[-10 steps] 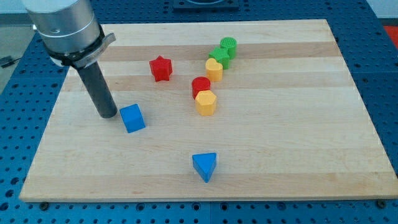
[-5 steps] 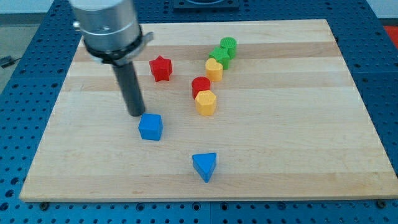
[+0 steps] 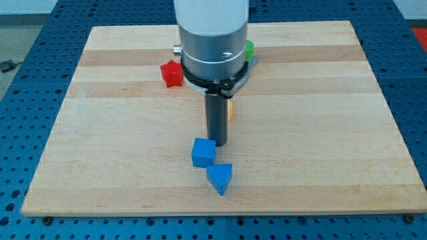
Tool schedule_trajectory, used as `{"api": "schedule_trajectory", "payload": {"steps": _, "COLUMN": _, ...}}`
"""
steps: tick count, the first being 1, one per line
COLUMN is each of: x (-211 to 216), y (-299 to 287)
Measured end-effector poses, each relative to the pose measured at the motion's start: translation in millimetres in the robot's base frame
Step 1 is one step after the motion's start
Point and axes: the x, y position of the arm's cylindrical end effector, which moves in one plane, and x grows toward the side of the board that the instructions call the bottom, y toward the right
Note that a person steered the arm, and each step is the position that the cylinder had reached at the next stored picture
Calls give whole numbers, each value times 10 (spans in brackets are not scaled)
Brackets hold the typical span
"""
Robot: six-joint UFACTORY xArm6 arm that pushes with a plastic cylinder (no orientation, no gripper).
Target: Place blue cube to the top left of triangle
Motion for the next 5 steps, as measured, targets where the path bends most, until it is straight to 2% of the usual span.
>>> {"api": "schedule_trajectory", "payload": {"steps": 1, "x": 34, "y": -23}}
{"api": "schedule_trajectory", "payload": {"steps": 3, "x": -246, "y": -359}}
{"api": "schedule_trajectory", "payload": {"steps": 5, "x": 27, "y": -540}}
